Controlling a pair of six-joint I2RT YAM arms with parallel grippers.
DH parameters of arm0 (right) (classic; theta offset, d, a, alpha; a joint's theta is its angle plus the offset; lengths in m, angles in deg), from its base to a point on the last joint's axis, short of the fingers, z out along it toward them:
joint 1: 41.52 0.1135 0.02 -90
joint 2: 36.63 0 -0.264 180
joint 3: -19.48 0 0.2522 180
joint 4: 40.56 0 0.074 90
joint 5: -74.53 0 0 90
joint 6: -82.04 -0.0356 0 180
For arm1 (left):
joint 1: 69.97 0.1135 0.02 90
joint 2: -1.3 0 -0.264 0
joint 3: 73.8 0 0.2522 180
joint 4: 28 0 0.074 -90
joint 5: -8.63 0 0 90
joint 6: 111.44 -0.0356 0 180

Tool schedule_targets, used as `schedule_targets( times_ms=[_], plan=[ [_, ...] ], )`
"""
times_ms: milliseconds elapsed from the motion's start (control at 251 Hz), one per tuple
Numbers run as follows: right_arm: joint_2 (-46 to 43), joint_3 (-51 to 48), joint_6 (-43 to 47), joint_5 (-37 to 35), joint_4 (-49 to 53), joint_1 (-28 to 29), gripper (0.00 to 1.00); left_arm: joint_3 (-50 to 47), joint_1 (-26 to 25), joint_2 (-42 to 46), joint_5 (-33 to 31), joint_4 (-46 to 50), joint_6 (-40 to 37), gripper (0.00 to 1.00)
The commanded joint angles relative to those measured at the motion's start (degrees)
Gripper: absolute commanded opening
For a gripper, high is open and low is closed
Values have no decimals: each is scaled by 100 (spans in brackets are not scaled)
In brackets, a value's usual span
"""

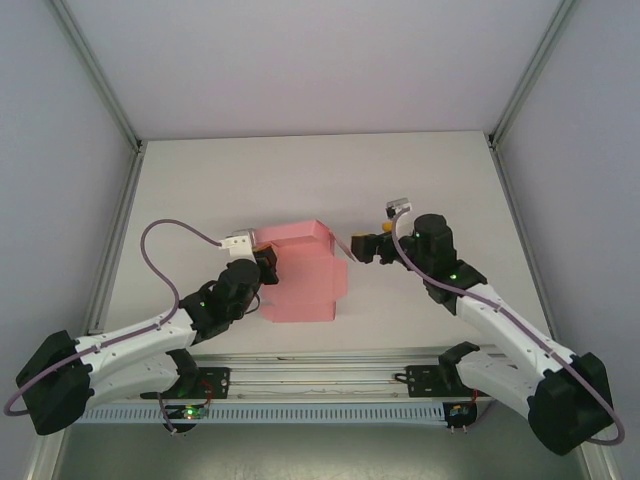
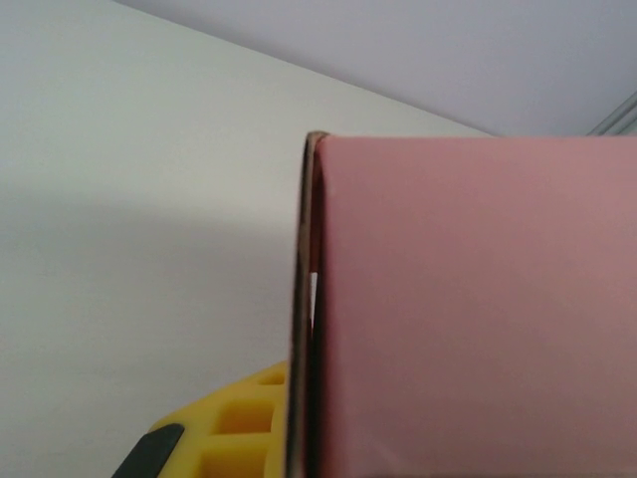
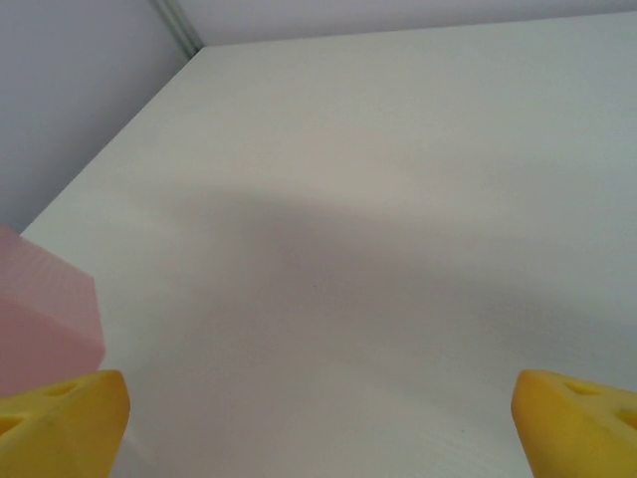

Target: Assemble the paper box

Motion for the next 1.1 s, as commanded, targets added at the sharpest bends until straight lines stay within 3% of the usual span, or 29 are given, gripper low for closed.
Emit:
schedule_targets(
  times_ms=[0,251,379,595,1097],
  plan=[
    [112,260,237,515,-372,-26,98,-53,46,-48,45,-260,-183,0],
    [9,157,343,1410,-384,114,98,-18,46,-78,-72,-178,-103,0],
    [1,150,454,1449,-337,150,98,-44,45,-13,-30,-195,-100,0],
    [332,384,740,1764,-163,375,89,12,48,-55,63,-187,-134,0],
    [425,702,1439,141,329,1100,82,231,54,-269,68,63,-72,0]
  ],
)
